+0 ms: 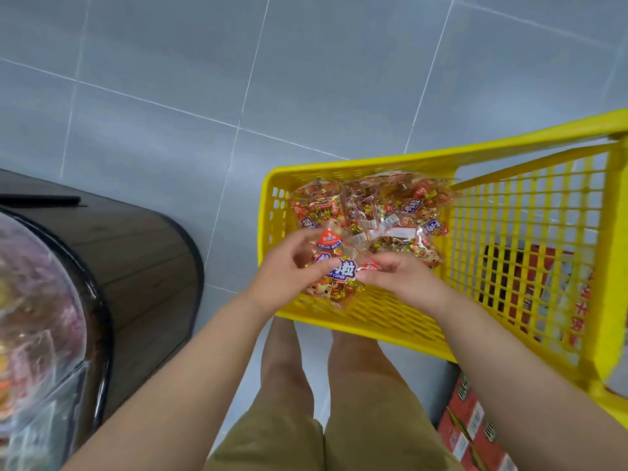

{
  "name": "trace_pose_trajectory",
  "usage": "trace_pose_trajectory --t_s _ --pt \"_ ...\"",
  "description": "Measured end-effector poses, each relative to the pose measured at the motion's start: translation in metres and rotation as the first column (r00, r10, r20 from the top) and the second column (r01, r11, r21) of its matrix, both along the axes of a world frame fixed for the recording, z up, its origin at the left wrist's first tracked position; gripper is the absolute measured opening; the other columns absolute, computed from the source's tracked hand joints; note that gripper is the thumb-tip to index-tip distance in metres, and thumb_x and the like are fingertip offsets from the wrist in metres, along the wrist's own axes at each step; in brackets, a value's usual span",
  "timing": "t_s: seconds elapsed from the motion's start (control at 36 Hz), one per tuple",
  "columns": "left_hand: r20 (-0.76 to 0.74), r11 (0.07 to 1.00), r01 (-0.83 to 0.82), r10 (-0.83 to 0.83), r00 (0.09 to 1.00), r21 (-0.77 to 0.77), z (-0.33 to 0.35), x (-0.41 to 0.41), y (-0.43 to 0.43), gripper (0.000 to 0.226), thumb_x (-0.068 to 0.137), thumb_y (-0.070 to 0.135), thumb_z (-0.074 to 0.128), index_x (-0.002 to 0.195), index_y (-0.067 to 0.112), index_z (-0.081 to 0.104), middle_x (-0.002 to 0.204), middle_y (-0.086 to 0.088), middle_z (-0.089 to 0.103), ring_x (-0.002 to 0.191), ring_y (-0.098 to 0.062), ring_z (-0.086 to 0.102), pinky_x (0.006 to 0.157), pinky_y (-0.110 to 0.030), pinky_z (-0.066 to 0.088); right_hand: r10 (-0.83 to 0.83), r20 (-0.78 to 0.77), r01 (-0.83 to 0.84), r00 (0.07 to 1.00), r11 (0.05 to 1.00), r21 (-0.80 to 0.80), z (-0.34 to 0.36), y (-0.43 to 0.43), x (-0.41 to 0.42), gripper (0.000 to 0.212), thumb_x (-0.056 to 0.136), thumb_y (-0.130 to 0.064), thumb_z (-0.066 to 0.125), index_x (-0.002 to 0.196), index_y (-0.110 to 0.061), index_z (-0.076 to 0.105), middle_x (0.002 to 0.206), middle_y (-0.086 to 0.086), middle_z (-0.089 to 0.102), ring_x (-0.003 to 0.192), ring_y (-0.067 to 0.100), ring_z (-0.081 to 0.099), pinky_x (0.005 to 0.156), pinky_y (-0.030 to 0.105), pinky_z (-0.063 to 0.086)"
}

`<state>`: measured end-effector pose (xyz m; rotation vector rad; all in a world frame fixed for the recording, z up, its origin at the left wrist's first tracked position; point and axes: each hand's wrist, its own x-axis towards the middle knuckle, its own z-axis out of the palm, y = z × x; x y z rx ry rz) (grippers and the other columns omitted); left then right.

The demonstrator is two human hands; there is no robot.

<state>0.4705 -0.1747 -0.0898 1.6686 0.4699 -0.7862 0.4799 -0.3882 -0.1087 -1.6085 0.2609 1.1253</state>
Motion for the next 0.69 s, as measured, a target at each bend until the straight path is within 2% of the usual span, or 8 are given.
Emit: trace_pose_trajectory --t_s 0.06,0.17,0.25,0.31,0.39,0.5,0.56,0.69 --pt "-0.126 0.997 0.046 -0.052 0.991 -0.055 0.001 -0.005 0.000 0.035 0.075 0.031 0.079 0.107 0.030 0.064 0.092 0.012 0.074 0.087 -0.006 0.070 0.072 -0.024 0.057 -0.025 -0.031 0.025 0.999 0.999 0.031 0.004 0.003 0.003 0.040 0.065 -0.051 0.072 0.098 -0.027 0.074 0.110 0.022 0.065 0.108 0.037 0.057 0.095 0.049 0.043" --pt "-0.171 0.999 -0.040 0.036 0.985 -0.020 0.001 -0.009 0.007 0.012 0.082 0.022 0.074 0.092 0.027 0.069 0.092 0.009 0.075 0.088 -0.008 0.070 0.085 -0.032 0.057 -0.187 -0.086 0.187 0.979 0.982 -0.007 -0.013 0.012 0.007 0.021 0.078 -0.054 0.059 0.086 -0.040 0.073 0.086 -0.019 0.070 0.086 0.001 0.066 0.081 0.027 0.048" --pt "-0.159 0.989 -0.108 0.122 0.980 0.097 0.000 -0.010 0.017 0.016 0.083 0.024 0.074 0.098 0.022 0.071 0.097 0.002 0.074 0.093 -0.016 0.070 0.091 -0.040 0.054 -0.341 -0.099 0.322 0.935 0.932 -0.166 -0.047 0.022 0.009 0.029 0.090 -0.051 0.050 0.085 -0.029 0.069 0.098 -0.005 0.069 0.097 0.015 0.062 0.086 0.035 0.050" --pt "-0.132 0.980 -0.131 0.151 0.980 0.148 0.001 -0.011 0.025 0.016 0.084 0.026 0.073 0.099 0.022 0.071 0.098 0.000 0.075 0.093 -0.018 0.070 0.091 -0.041 0.054 -0.283 -0.089 0.247 0.955 0.924 -0.292 -0.070 0.032 0.010 0.027 0.089 -0.047 0.055 0.101 -0.024 0.063 0.112 0.000 0.063 0.104 0.018 0.058 0.086 0.034 0.048" --pt "-0.105 0.966 -0.187 0.207 0.973 0.177 0.000 -0.015 0.039 0.008 0.084 0.025 0.072 0.092 0.028 0.070 0.092 0.005 0.075 0.086 -0.014 0.072 0.084 -0.036 0.057 -0.238 -0.161 0.167 0.958 0.918 -0.359 -0.098 0.050 0.011 0.042 0.085 -0.031 0.066 0.119 -0.008 0.054 0.100 -0.001 0.061 0.100 0.018 0.055 0.074 0.024 0.038" --pt "-0.120 0.937 -0.328 0.342 0.932 0.123 -0.002 -0.021 0.052 0.010 0.084 0.022 0.072 0.093 0.025 0.070 0.090 0.003 0.076 0.081 -0.014 0.073 0.072 -0.027 0.059 -0.295 -0.170 0.228 0.940 0.916 -0.331 -0.116 0.071 0.007 0.038 0.078 -0.016 0.074 0.104 -0.009 0.047 0.100 0.000 0.062 0.091 0.013 0.058 0.080 0.025 0.045" --pt "-0.123 0.919 -0.381 0.392 0.912 0.103 -0.003 -0.023 0.057 0.012 0.085 0.021 0.071 0.096 0.024 0.069 0.087 0.005 0.076 0.080 -0.015 0.073 0.066 -0.024 0.059 -0.275 -0.130 0.211 0.953 0.906 -0.367 -0.121 0.075 0.006 0.040 0.075 -0.019 0.078 0.100 -0.015 0.046 0.091 -0.003 0.059 0.080 0.011 0.057 0.072 0.021 0.044" --pt "-0.135 0.873 -0.476 0.487 0.863 0.108 -0.009 -0.029 0.064 0.007 0.086 0.023 0.070 0.093 0.023 0.068 0.085 0.002 0.076 0.079 -0.018 0.074 0.065 -0.027 0.058 -0.021 -0.102 -0.023 0.995 0.912 -0.410 -0.125 0.067 -0.002 0.038 0.079 -0.037 0.073 0.108 -0.017 0.058 0.094 -0.005 0.054 0.088 0.015 0.051 0.073 0.023 0.038"
